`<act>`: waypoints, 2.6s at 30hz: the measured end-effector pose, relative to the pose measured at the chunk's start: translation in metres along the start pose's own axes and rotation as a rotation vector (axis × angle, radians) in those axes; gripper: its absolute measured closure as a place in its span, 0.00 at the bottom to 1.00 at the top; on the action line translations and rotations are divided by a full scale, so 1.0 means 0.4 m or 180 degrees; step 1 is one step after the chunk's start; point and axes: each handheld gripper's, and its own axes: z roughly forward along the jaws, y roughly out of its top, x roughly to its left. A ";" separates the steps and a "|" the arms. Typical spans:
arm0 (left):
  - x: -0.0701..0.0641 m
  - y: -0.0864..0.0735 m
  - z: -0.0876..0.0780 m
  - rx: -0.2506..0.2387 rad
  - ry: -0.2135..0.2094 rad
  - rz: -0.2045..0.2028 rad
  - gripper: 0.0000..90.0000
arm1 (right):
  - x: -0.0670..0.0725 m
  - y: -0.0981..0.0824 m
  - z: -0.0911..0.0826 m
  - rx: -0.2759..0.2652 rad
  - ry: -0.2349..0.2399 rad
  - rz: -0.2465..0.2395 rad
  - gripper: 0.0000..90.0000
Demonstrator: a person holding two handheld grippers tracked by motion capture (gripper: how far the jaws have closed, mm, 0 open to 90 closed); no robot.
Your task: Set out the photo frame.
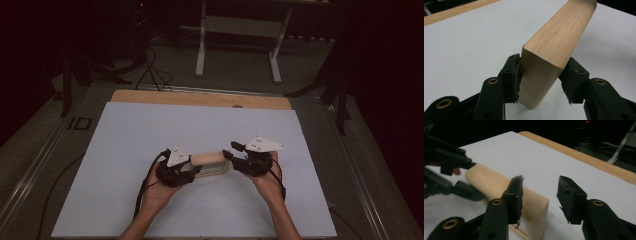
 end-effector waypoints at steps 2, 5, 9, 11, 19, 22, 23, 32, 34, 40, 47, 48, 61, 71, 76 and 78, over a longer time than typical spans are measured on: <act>0.001 0.000 0.000 0.0001 -0.0003 0.0001 0.58 | -0.002 -0.010 -0.006 -0.0028 0.0039 0.0006 0.57; 0.001 0.000 0.000 0.0002 -0.0005 -0.0001 0.58 | -0.003 -0.019 -0.010 -0.0039 0.0079 0.0016 0.55; 0.000 0.000 0.000 0.0006 -0.0005 0.0006 0.58 | -0.005 -0.033 -0.016 -0.0023 0.0118 -0.0002 0.52; 0.001 -0.001 0.000 0.0005 -0.0007 0.0006 0.58 | -0.005 -0.041 -0.017 0.0002 0.0147 0.0002 0.51; 0.001 -0.001 0.000 0.0006 -0.0008 -0.0002 0.58 | -0.002 -0.057 -0.002 0.0104 0.0305 -0.0108 0.44; 0.001 -0.001 0.000 0.0006 -0.0006 0.0002 0.58 | -0.005 -0.063 0.010 0.0158 0.0338 -0.0117 0.43; 0.001 -0.001 0.000 0.0006 -0.0006 0.0001 0.58 | -0.004 -0.065 0.012 0.0174 0.0343 -0.0121 0.43; 0.000 -0.001 0.001 0.0003 -0.0004 -0.0007 0.58 | -0.011 -0.076 0.039 0.0295 0.0407 -0.0164 0.42; 0.000 -0.001 0.001 0.0007 -0.0007 -0.0003 0.58 | -0.013 -0.077 0.047 0.0312 0.0429 -0.0179 0.42; 0.002 -0.002 0.001 0.0016 -0.0026 0.0001 0.58 | -0.025 -0.080 0.067 0.0309 0.0458 -0.0165 0.43; 0.003 -0.002 0.001 0.0022 -0.0010 0.0005 0.58 | -0.025 -0.076 0.072 0.0265 0.0538 -0.0197 0.46; 0.004 -0.002 0.001 0.0023 -0.0004 0.0004 0.58 | -0.026 -0.076 0.070 0.0266 0.0548 -0.0205 0.48; 0.020 0.001 -0.003 0.0051 0.0008 0.0015 0.55 | -0.015 -0.074 0.058 0.0299 0.0562 -0.0262 0.58; 0.039 0.020 0.002 0.0095 0.0001 0.0070 0.55 | -0.015 -0.068 0.064 0.0267 0.0485 -0.0210 0.59; 0.055 0.027 0.009 0.0092 0.0010 0.0060 0.56 | -0.015 -0.055 0.078 0.0305 0.0395 -0.0183 0.58; 0.061 0.030 0.010 0.0091 0.0018 0.0067 0.56 | -0.015 -0.051 0.085 0.0320 0.0359 -0.0182 0.57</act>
